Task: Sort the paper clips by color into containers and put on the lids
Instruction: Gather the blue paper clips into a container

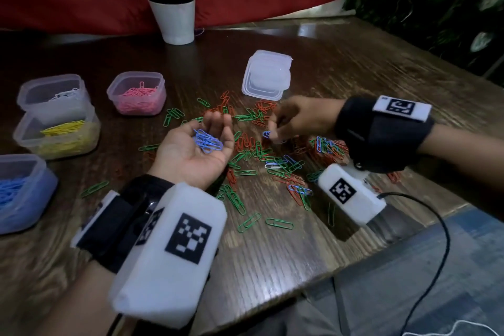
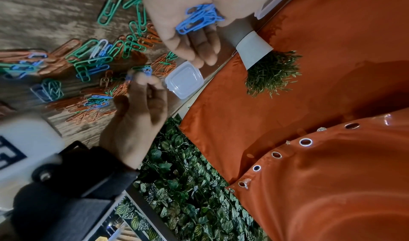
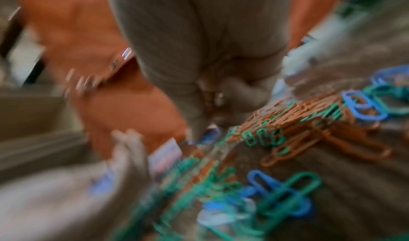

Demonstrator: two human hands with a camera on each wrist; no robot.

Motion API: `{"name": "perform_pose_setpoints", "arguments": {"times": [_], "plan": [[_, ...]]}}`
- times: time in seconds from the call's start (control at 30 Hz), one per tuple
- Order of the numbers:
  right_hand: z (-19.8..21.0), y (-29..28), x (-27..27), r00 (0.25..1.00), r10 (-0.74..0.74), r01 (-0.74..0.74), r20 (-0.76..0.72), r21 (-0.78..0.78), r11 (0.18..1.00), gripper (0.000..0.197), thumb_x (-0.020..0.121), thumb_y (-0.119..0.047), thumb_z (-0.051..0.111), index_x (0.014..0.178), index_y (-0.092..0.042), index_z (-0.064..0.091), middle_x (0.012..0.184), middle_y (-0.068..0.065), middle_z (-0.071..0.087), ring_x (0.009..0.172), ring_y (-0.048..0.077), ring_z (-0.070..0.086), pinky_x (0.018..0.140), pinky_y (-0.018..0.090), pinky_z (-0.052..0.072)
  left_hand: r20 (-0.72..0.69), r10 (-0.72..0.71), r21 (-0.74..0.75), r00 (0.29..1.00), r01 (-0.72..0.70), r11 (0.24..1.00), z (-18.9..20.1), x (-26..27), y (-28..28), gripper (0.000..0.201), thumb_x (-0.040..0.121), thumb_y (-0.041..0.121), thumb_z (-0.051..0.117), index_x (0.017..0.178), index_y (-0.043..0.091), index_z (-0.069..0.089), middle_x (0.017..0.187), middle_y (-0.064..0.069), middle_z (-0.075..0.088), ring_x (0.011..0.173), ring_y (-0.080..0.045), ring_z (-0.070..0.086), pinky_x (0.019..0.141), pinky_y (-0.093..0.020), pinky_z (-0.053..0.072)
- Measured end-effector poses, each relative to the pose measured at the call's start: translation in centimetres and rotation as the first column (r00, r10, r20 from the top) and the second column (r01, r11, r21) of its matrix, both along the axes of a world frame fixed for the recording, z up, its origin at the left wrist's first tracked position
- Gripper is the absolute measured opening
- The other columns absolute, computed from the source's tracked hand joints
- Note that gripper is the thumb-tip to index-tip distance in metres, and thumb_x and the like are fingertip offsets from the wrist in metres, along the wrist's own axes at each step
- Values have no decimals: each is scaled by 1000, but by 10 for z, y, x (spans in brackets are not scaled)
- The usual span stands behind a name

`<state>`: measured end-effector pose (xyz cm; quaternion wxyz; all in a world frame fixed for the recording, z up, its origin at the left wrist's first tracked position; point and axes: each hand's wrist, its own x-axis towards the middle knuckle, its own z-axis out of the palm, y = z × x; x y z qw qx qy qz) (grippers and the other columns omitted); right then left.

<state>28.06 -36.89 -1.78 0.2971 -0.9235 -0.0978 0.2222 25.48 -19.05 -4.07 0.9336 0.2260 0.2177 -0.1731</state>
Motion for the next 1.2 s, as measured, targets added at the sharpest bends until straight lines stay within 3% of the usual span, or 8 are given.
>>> {"name": "perform_pose_setpoints", "arguments": {"times": [0.13, 0.27, 0.43, 0.6, 0.7, 0.8, 0.93, 1.2], "plan": [[13, 4, -10, 996, -19, 63, -90, 519, 852, 16, 83, 3, 59, 79, -13, 57, 60, -6, 63, 47, -1, 53, 39, 10, 33, 61, -103, 81, 993, 98, 992, 4, -8, -9, 44, 100, 20, 23, 84, 0, 58, 93, -14, 65, 91, -25, 58, 90, -35, 41], [19, 23, -14, 1000, 10, -13, 9, 508, 861, 16, 80, 5, 62, 77, -11, 60, 54, -7, 64, 43, 0, 54, 38, 10, 37, 115, -166, -31, 979, 171, 985, 4, -15, -19, 39, 98, 18, 27, 92, -7, 56, 94, -22, 62, 91, -32, 57, 90, -48, 42], [47, 3, -22, 951, -121, 3, 283, 382, 924, 14, 84, -4, 62, 93, -14, 66, 50, -14, 61, 45, -4, 51, 41, 10, 37, 119, -216, -107, 969, 228, 968, 1, -16, -21, 42, 97, 20, 29, 79, -4, 59, 75, -18, 66, 63, -29, 66, 56, -35, 56], [51, -81, -22, 922, -221, 226, 317, 22, 974, 11, 81, -2, 66, 77, -12, 66, 49, -10, 58, 38, -5, 45, 36, 8, 32, 93, -411, 233, 907, 382, 894, 5, -13, -20, 56, 91, 45, 42, 43, 18, 35, 41, 8, 26, 33, -3, 27, 29, -11, 15], [23, -97, -25, 984, -65, 120, 166, -347, 930, 17, 78, -7, 70, 94, -6, 71, 75, 6, 65, 52, -6, 51, 44, 8, 34, 94, -595, 620, 799, 421, 663, 21, -12, -33, 55, 87, 47, 47, 43, 19, 31, 39, 7, 20, 29, -2, 17, 29, -11, 6], [7, -88, -17, 975, -53, 131, 216, -364, 922, 22, 77, -17, 73, 97, -10, 71, 80, 5, 64, 70, 10, 53, 46, 6, 32, 40, -772, 984, 634, 109, 140, 33, -10, -48, 37, 79, 40, 64, 51, 18, 53, 40, 10, 34, 31, -2, 28, 30, -12, 18], [-4, -69, -2, 980, -179, 198, 91, -296, 934, 18, 80, -22, 72, 83, -6, 65, 62, 3, 56, 48, 8, 53, 34, 9, 37, -234, -863, 807, 448, -406, -429, 32, 8, -60, 12, 71, 25, 78, 82, 22, 74, 71, 4, 62, 81, -12, 58, 65, -22, 36], [-3, -57, 1, 995, -99, 98, 12, -304, 948, 20, 78, -11, 72, 64, -12, 59, 46, -4, 55, 47, 7, 49, 40, 11, 37, -466, -849, 598, 250, -618, -511, 24, 27, -67, 23, 69, 29, 80, 91, 26, 73, 61, 17, 48, 62, -5, 42, 64, -22, 31]]}}
